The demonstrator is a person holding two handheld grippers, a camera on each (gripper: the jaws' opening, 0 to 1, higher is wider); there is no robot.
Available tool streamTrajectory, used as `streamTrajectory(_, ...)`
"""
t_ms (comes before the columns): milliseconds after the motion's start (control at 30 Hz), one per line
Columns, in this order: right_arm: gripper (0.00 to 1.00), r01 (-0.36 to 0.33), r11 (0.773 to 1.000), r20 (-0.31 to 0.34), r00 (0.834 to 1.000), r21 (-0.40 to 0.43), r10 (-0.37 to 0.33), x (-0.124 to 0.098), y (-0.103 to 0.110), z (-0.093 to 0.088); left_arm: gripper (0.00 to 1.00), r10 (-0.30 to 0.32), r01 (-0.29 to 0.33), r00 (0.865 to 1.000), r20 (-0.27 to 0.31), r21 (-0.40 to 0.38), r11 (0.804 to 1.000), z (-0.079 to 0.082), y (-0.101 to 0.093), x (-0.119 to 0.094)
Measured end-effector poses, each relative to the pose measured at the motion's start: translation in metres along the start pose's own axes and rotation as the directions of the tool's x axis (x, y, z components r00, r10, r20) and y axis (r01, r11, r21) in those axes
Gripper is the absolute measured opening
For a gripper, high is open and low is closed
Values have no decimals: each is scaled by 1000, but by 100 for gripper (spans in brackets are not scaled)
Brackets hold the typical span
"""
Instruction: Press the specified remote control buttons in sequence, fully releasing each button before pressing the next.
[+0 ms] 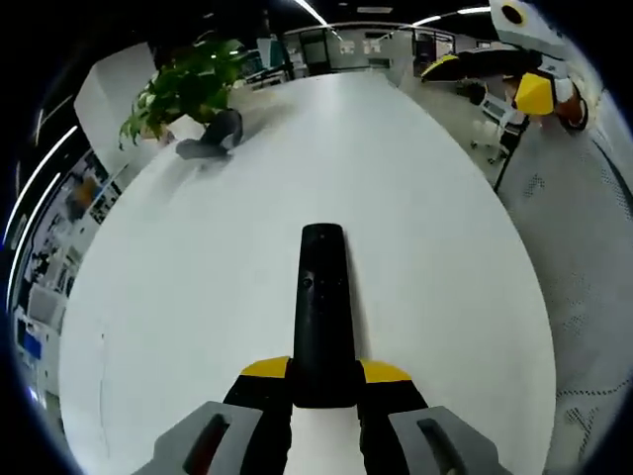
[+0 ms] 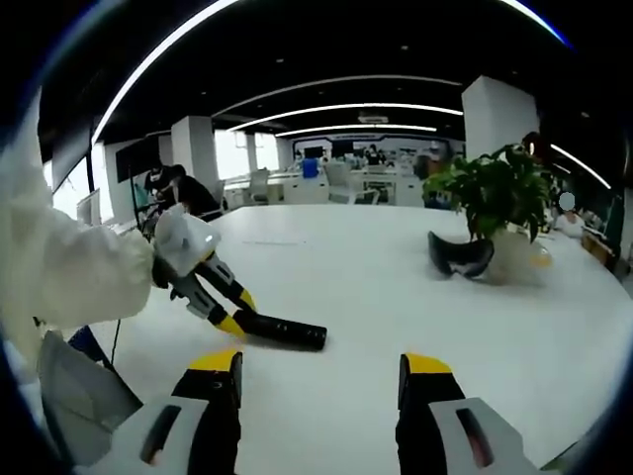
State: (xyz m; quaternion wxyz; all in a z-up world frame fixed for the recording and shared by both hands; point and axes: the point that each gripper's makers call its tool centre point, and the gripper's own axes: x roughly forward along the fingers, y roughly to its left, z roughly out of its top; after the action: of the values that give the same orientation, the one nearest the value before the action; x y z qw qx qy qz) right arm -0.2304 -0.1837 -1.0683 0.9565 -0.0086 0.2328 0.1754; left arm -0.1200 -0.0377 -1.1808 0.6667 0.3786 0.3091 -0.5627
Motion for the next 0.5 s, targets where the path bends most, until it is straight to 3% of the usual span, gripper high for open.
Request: streamTrajectory(500,62,13,1000,-18,1000,-1,-13,2,-3,-4,23,47,-44,998,-47,48,998,-5,73,1)
